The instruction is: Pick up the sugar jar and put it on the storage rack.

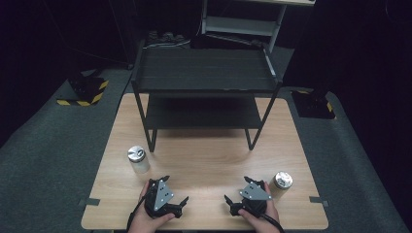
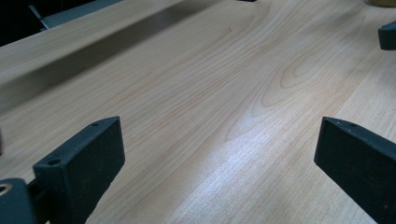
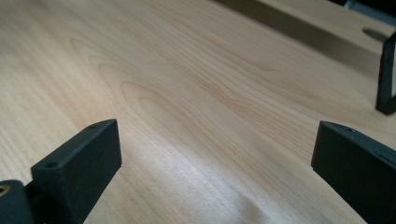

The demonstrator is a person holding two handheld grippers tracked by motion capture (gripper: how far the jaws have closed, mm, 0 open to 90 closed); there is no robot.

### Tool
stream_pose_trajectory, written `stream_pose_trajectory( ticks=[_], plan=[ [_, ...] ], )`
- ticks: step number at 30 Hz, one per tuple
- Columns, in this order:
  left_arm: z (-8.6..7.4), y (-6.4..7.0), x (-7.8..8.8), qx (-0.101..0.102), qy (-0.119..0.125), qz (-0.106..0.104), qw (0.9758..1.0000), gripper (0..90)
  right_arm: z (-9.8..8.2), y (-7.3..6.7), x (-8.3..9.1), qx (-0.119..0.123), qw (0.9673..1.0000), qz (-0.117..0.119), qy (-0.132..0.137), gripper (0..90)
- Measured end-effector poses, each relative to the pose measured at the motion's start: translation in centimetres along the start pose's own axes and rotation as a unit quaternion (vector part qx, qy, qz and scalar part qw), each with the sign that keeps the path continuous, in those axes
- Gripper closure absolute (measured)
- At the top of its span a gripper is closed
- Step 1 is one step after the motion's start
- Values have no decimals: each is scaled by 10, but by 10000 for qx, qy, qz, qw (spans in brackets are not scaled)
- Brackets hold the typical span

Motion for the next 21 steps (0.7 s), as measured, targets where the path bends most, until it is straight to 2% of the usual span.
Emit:
stream_pose_trajectory(
  ticks=[2, 3, 4, 5, 8, 10, 11, 14, 18, 21],
  plan=[
    [-1, 0, 0, 52, 16, 37, 10000, 16, -2, 6, 1, -413, 9991, -38, 92, 12],
    [-1, 0, 0, 52, 16, 37, 10000, 16, -2, 6, 1, -413, 9991, -38, 92, 12],
    [-1, 1, 1, 51, 41, 79, 9999, 16, -4, 14, 2, -779, 9968, 32, 169, 11],
    [-1, 2, 1, 25, 46, 82, 10000, 15, -5, 16, 2, -877, 9959, 73, 186, 9],
    [-1, 2, 1, -45, 48, 38, 10000, 13, -4, 21, 2, -900, 9957, 219, 90, 9],
    [-1, 2, 1, -60, 25, 24, 10000, 13, -3, 20, 2, -864, 9960, 226, 64, 8],
    [-1, 1, 2, -14, 25, 37, 10000, 13, -1, 15, 1, -696, 9975, 114, 23, 9],
    [-1, 0, 1, 62, 23, 40, 10000, 13, -1, 11, 2, -514, 9986, 143, 23, 7],
    [-2, -1, 2, 140, 24, 36, 9999, 13, -1, 11, 2, -497, 9986, 163, 26, 8],
    [-2, -3, 2, 187, 26, 33, 9998, 13, -2, 12, 2, -577, 9982, 157, 37, 7]
  ],
)
Point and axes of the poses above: each handheld gripper's, and its own axes: x roughly backward along the jaws, z roughly out of its top, y roughly to its right, the point moved 5 cm from there along -x, roughly forward along the jaws, and after that the axes turned 4 degrees about z, right-handed, at the moved point
